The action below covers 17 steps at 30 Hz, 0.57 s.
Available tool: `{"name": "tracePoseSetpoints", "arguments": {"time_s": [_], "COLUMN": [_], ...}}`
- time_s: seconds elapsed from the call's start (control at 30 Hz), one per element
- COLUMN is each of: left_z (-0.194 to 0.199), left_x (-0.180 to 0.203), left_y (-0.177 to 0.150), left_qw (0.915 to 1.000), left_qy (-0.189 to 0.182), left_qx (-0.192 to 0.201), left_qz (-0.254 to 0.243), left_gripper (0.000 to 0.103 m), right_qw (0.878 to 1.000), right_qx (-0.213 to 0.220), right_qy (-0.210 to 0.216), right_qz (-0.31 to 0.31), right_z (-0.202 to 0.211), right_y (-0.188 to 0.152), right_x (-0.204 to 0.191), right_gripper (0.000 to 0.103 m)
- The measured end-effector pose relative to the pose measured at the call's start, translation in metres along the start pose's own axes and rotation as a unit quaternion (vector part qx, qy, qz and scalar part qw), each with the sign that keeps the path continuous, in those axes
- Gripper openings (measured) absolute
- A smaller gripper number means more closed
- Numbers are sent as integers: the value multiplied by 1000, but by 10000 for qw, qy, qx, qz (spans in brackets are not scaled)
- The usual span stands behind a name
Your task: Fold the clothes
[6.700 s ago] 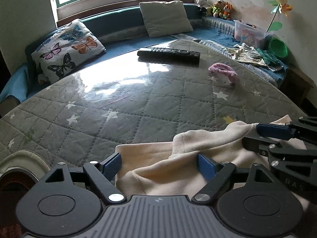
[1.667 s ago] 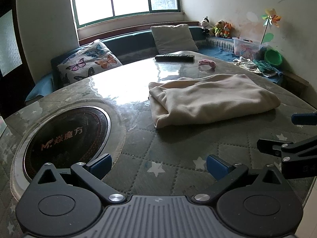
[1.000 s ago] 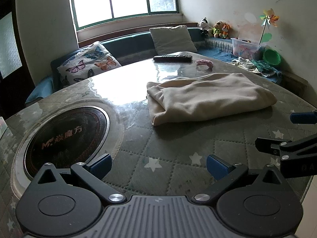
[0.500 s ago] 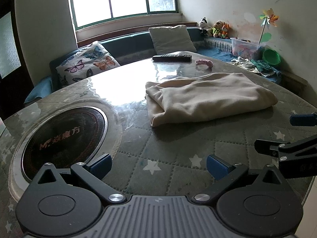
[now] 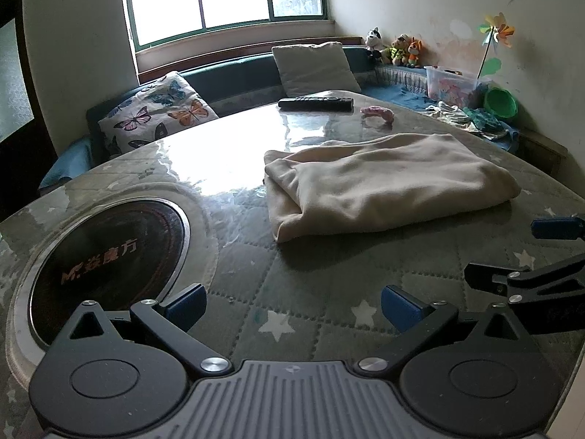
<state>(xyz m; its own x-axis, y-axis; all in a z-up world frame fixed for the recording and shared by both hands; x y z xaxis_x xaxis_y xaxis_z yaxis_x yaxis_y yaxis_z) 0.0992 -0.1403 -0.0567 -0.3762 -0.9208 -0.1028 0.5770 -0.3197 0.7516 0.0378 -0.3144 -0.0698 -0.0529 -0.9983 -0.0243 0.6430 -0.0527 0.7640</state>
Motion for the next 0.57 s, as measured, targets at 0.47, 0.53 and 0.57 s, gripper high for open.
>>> {"name": "tracePoseSetpoints", "arguments": {"time_s": [0.47, 0.53, 0.57], "left_z": [-14, -15, -16], "left_x": [-4, -4, -4], "left_y": [5, 6, 6], "left_qw": [9999, 10000, 9999], "left_qy": [-74, -59, -59], "left_qx": [-72, -78, -81], "left_qz": [15, 1, -9], "left_gripper": [103, 103, 103], "right_qw": [10000, 10000, 10000], "right_qx": [-73, -78, -80], "right_qy": [-14, -17, -17], "right_qz": [-46, -49, -51], "right_z": [-16, -18, -18], "right_y": [7, 8, 9], "right_x": [2, 2, 2], "right_gripper": [103, 103, 103]}}
Point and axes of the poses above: each gripper's, at about its wrist camera, not at the fingertips, and z roughly against the way its jaws point, x to its right, y to its top, the point moved 6 cm from there along -z, roughly the way its jaws point, and after that the axes turned 1 degree about -x, right-handed, at the moved point
